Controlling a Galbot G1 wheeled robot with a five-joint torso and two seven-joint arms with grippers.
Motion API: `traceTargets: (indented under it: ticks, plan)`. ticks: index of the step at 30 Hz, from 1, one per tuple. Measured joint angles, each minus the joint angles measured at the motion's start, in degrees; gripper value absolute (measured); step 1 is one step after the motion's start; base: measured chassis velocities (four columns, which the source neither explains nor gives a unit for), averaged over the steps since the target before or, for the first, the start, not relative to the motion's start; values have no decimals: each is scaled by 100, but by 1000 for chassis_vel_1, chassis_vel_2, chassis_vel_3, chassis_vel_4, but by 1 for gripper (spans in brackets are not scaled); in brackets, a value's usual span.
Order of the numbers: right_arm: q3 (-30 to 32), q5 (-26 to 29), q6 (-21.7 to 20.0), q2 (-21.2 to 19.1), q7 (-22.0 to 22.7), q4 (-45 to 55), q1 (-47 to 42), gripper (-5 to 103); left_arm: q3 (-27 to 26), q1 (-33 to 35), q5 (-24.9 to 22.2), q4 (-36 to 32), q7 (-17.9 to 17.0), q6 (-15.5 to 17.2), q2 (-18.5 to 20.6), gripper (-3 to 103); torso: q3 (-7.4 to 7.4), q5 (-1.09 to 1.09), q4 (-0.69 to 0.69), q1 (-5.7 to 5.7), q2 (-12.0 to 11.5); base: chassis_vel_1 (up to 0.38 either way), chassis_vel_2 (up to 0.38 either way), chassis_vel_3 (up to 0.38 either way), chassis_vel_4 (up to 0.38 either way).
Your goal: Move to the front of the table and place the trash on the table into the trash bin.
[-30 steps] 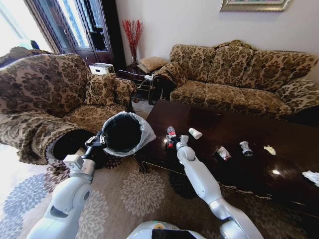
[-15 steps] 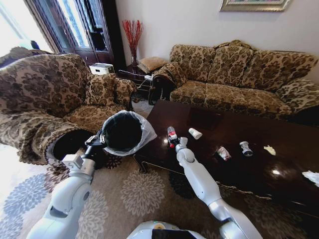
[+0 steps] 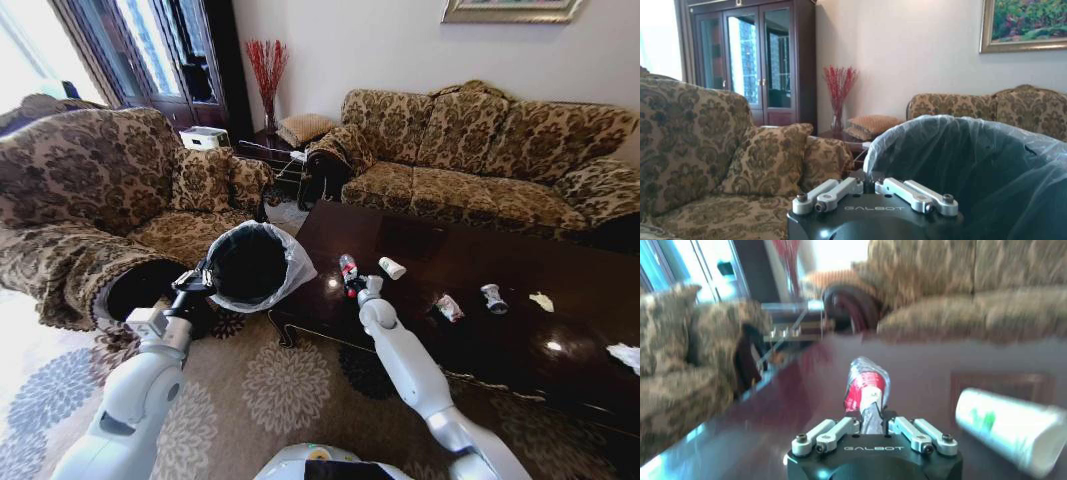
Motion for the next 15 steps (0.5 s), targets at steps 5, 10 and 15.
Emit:
traceTargets:
  ticks: [5, 10, 15]
  plan:
    - [-275, 435, -49, -566, 271, 960, 453, 2, 66, -179, -355, 141, -112, 204, 499, 3, -1, -2, 2, 0, 0, 0, 0, 0, 0]
    - [-599, 990, -198, -869, 333, 1604, 1042, 1, 135, -410, -546, 327, -140, 318, 892, 3, 0, -1, 1, 0, 0, 0, 0, 0, 0]
    - [-1273, 1868, -432, -1095, 364, 2312, 2138, 1, 212, -674, -857, 476, -182, 502, 1170, 3, -1, -4, 4, 1, 0, 0, 0, 0, 0]
